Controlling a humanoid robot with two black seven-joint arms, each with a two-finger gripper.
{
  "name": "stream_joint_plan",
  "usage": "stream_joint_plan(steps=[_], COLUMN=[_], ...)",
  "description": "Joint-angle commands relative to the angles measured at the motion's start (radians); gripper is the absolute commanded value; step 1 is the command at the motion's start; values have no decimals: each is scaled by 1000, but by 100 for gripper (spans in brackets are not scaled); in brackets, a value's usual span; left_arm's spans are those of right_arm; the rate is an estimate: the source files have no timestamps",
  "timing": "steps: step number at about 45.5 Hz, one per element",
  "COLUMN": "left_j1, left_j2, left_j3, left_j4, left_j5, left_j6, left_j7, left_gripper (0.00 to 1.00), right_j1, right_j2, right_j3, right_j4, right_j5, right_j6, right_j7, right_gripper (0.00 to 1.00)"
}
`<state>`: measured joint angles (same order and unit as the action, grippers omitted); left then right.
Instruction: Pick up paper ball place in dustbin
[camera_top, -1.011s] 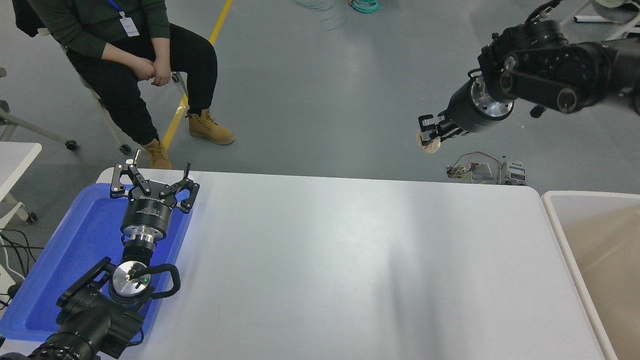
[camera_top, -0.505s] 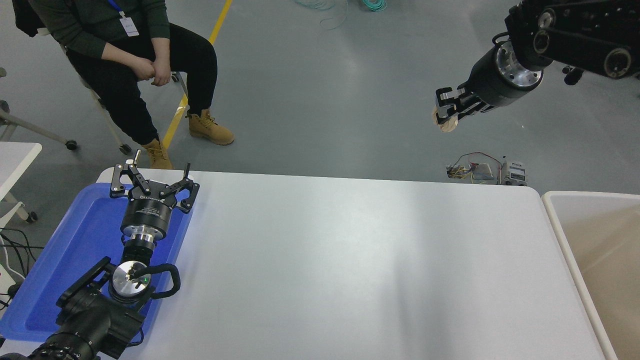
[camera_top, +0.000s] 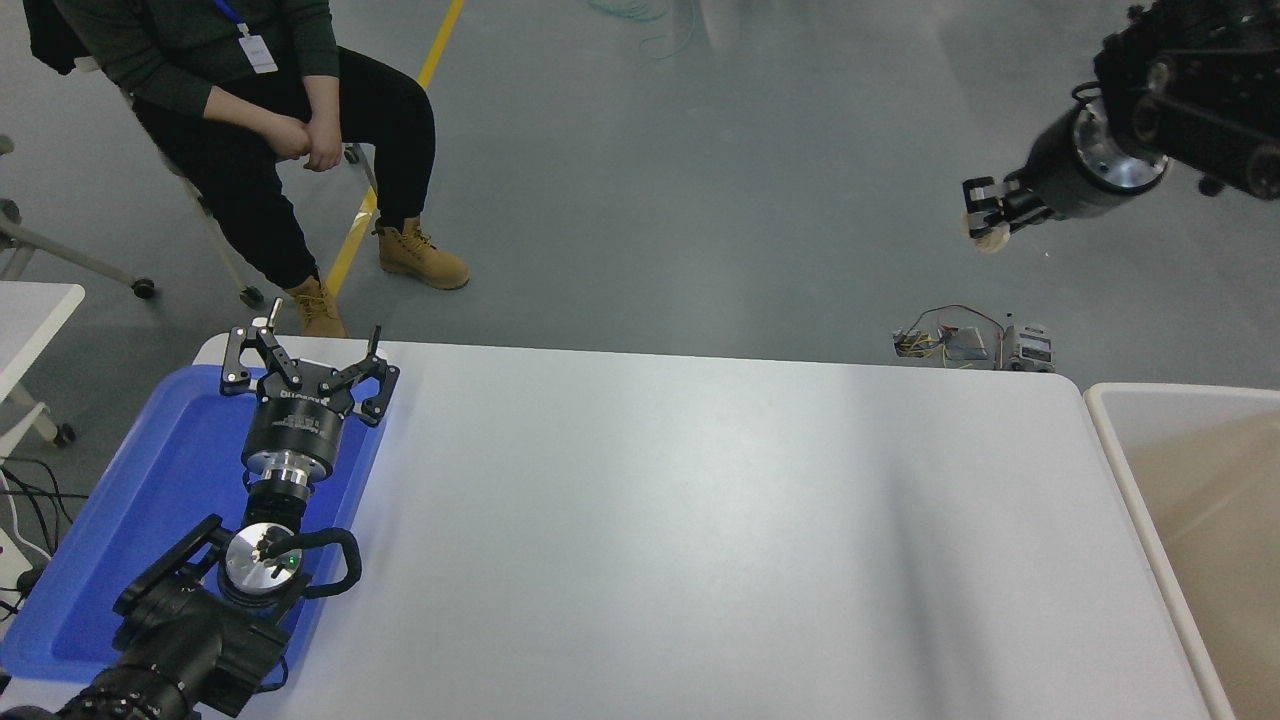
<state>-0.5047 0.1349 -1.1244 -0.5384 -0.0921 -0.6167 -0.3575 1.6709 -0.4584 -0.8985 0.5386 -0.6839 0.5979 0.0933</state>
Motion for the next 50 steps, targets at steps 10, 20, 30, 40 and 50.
stream_joint_plan(steps=[10,20,30,40,50], left_j1=[0,0,0,0,0], left_j2=[0,0,0,0,0], left_j3=[1,1,1,0,0], left_j4=[0,0,0,0,0], left_j5=[0,0,0,0,0], left_j6=[0,0,0,0,0], left_j7=[0,0,0,0,0], left_gripper=[100,100,100,100,100], right_j1=[-329,-485,-623,-796,-916], right_j2=[-88,-123,-151,-141,-129], right_j3=[-34,-23,-17,-11,79], right_j4=[-342,-405,-408,-462,-477], right_j5=[3,21,79,213,253], right_j6=[-182,-286,-395,-478,-553], right_j7=[0,0,0,0,-1], right_gripper=[0,0,0,0,0])
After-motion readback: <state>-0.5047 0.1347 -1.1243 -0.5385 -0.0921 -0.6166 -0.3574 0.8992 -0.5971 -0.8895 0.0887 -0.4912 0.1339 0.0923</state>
